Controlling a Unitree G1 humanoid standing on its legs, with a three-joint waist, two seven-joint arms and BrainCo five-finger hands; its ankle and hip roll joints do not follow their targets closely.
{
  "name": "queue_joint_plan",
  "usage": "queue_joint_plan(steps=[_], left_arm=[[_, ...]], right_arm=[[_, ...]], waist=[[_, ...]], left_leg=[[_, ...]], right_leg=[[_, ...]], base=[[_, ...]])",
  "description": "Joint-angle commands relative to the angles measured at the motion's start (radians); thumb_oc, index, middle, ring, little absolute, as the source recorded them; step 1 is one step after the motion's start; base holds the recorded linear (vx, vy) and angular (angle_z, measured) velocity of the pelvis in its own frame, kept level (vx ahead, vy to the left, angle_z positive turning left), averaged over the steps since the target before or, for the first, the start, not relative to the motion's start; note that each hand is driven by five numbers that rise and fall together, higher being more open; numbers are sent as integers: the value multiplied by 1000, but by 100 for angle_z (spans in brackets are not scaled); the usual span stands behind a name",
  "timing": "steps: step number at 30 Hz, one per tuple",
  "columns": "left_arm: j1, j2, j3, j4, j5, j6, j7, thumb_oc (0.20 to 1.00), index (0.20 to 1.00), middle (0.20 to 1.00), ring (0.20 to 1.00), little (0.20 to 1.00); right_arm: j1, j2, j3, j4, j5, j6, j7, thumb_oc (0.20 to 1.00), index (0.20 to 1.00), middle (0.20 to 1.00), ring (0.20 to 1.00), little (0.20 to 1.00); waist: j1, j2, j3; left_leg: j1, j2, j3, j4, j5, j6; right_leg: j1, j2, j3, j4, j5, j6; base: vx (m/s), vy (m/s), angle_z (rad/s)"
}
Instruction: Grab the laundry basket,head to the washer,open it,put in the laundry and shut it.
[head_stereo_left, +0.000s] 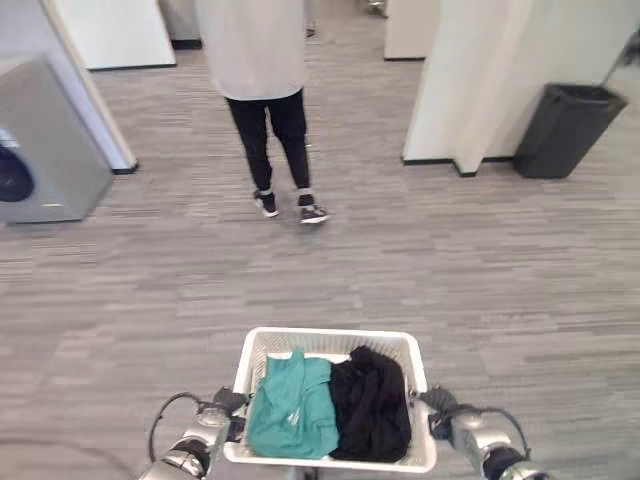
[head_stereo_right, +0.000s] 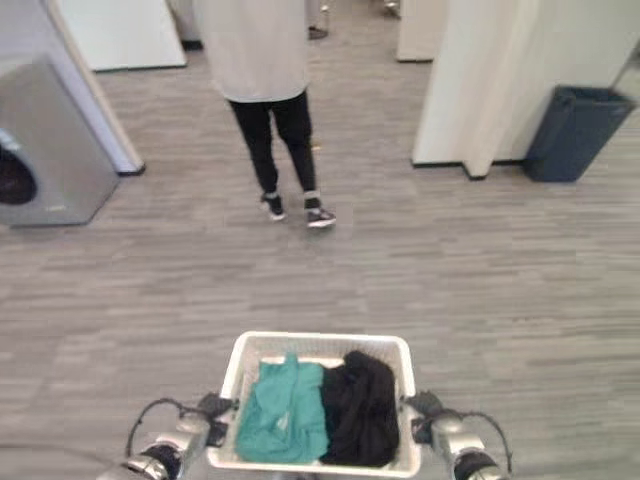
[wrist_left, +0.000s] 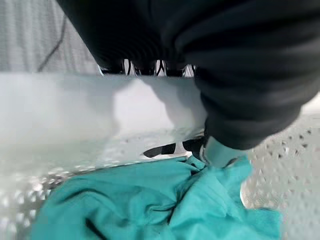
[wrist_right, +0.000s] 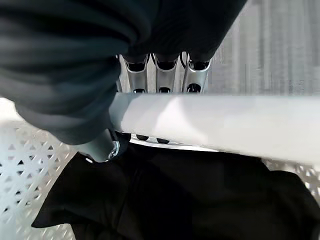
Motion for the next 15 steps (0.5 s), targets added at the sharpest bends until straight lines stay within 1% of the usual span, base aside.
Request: queue_joint_plan(steps=[1, 2, 3, 4, 5, 6, 7, 8, 9, 10, 11, 13, 15], left_arm=[[-34, 25, 71, -56, -95, -30, -37, 200, 200, 200, 200, 200], [-43, 30, 71, -45, -73, -27, -41, 200, 200, 200, 200, 200], [-43, 30, 71, -44, -73, -27, -41, 200, 200, 200, 200, 200], [-60, 33, 72, -41, -73, -27, -48, 200, 200, 200, 200, 200], [-59, 33, 72, -41, -73, -27, -48, 200, 200, 200, 200, 200], [-61, 34, 72, -41, -73, -27, -52, 200, 200, 200, 200, 200], [-62, 33, 73, -42, -72, -26, -55, 200, 200, 200, 200, 200], [-64, 34, 71, -45, -67, -26, -56, 200, 200, 200, 200, 200], [-66, 35, 75, -43, -61, -26, -59, 200, 200, 200, 200, 200], [-68, 36, 78, -45, -57, -28, -60, 200, 200, 200, 200, 200], [-69, 35, 83, -45, -54, -30, -62, 200, 200, 200, 200, 200], [-69, 30, 93, -36, -42, -35, -66, 200, 200, 200, 200, 200], [-59, 21, 94, -33, -35, -34, -71, 200, 200, 200, 200, 200]], right_arm=[[-96, -37, -85, -46, 36, -36, 43, 200, 200, 200, 200, 200], [-90, -28, -90, -47, 35, -37, 41, 200, 200, 200, 200, 200], [-90, -28, -90, -47, 35, -37, 41, 200, 200, 200, 200, 200], [-91, -27, -99, -33, 47, -36, 40, 200, 200, 200, 200, 200], [-91, -27, -99, -32, 47, -36, 40, 200, 200, 200, 200, 200], [-92, -30, -105, -27, 52, -37, 35, 200, 200, 200, 200, 200], [-90, -31, -106, -29, 59, -38, 34, 200, 200, 200, 200, 200], [-90, -35, -108, -31, 63, -38, 29, 200, 200, 200, 200, 200], [-88, -38, -114, -34, 75, -38, 29, 200, 200, 200, 200, 200], [-82, -40, -117, -39, 80, -37, 28, 200, 200, 200, 200, 200], [-79, -41, -122, -40, 80, -37, 26, 200, 200, 200, 200, 200], [-70, -48, -139, -43, 80, -39, 23, 200, 200, 200, 200, 200], [-59, -51, -147, -38, 80, -40, 25, 200, 200, 200, 200, 200]], waist=[[31, 61, 49], [2, 82, 72], [2, 84, 71], [-29, 81, 86], [-33, 82, 88], [-51, 73, 94], [-60, 70, 98], [-70, 58, 98], [-81, 48, 96], [-86, 38, 92], [-94, 41, 94], [-107, 40, 91], [-115, 39, 79]], left_leg=[[-38, 101, 22, 0, 47, -136], [31, 94, 11, -41, 24, -127], [29, 96, 10, -41, 25, -127], [105, 73, 7, -68, -2, -136], [108, 74, 4, -68, -3, -136], [133, 54, -17, -67, -26, -142], [149, 42, -36, -66, -35, -141], [171, 23, -52, -69, -50, -143], [199, 10, -73, -73, -70, -148], [210, 0, -87, -73, -83, -150], [229, 2, -98, -73, -99, -156], [266, 0, -127, -73, -132, -163], [303, -1, -149, -73, -160, -164]], right_leg=[[-62, -139, 33, -129, 376, 69], [-167, -121, -28, -80, 291, 52], [-168, -119, -29, -81, 293, 51], [-247, -127, -132, -276, 241, 34], [-240, -127, -136, -279, 240, 34], [-270, -93, -126, -373, 232, 27], [-281, -74, -117, -424, 243, 27], [-288, -49, -100, -533, 252, 29], [-293, -37, -96, -647, 274, 33], [-305, -46, -101, -710, 298, 41], [-319, -57, -121, -770, 322, 49], [-350, -82, -134, -825, 352, 61], [-334, -89, -159, -820, 364, 59]], base=[[279, 290, 8], [200, 183, 19], [580, 343, 42], [380, 159, 70], [556, 185, 78], [284, 37, 68], [439, 46, 57], [443, 26, 54], [457, 7, 39], [443, 3, 62], [402, -5, 66], [456, -14, 75], [521, -58, 68]])
